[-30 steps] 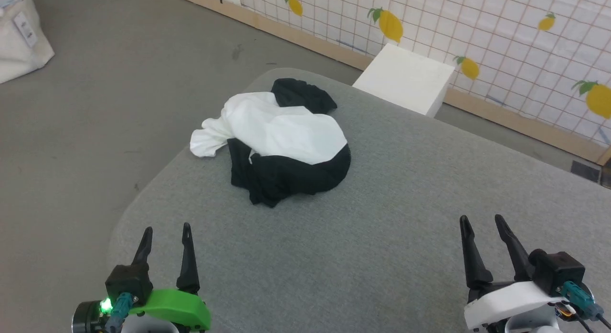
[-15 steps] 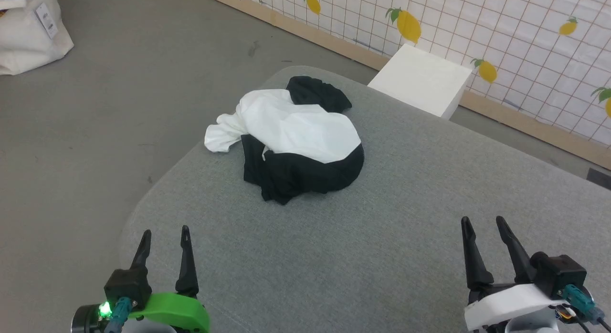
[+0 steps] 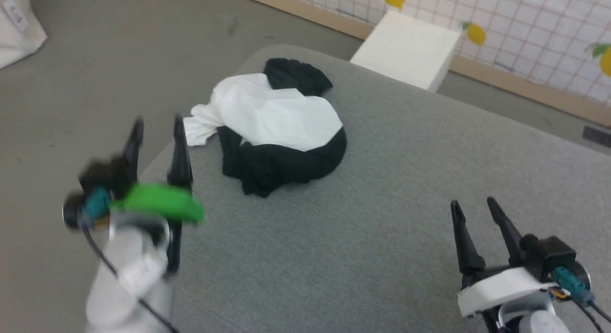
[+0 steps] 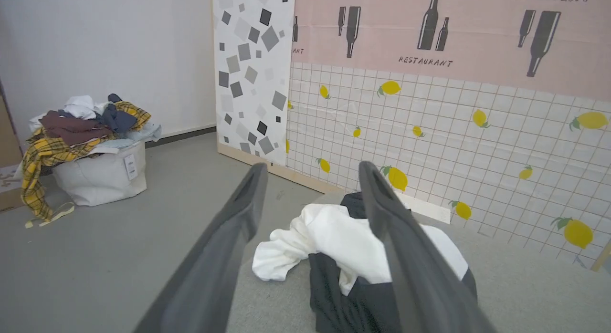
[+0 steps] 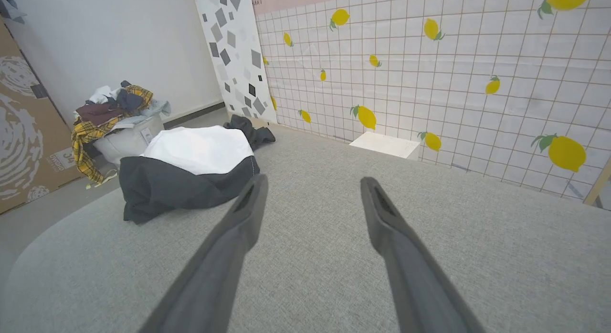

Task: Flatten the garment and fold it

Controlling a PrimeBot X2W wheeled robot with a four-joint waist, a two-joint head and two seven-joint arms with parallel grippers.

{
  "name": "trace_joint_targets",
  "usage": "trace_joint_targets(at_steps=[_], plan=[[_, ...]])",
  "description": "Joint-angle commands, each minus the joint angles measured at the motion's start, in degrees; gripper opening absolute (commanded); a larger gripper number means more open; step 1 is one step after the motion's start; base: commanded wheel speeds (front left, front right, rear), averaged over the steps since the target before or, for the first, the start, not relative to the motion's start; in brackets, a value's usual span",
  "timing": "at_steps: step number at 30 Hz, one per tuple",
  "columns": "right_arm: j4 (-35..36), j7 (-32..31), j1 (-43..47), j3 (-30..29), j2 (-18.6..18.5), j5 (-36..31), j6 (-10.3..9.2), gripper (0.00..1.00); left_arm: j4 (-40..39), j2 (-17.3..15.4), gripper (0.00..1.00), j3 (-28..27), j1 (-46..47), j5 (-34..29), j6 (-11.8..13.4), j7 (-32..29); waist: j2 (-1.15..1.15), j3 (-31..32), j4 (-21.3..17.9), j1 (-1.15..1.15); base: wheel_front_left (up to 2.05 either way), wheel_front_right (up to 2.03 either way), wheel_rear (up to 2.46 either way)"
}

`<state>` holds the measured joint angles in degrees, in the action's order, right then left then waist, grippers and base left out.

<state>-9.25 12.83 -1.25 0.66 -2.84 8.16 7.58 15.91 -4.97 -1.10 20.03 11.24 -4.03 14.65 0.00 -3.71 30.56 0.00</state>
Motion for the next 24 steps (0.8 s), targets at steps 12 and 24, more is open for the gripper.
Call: trace_joint_targets(at_steps=[12,24], plan=[[7.6,-5.5,-3.5,-2.1,0.0,-5.4,-0.09,1.0,32.0,-3.7,1.0,-1.5,29.6,15.4,-2.6,-32.1,0.0,-12.5,-12.8,0.0,0.0,0.0,0.0],[13.6,-7.7,-3.7,-4.5,0.0,-6.7,-0.09,1.0,45.7,-5.8,1.0,1.3,33.6,14.8,1.3,-50.3,0.0,-17.5,-16.4,0.0,0.0,0.0,0.0]])
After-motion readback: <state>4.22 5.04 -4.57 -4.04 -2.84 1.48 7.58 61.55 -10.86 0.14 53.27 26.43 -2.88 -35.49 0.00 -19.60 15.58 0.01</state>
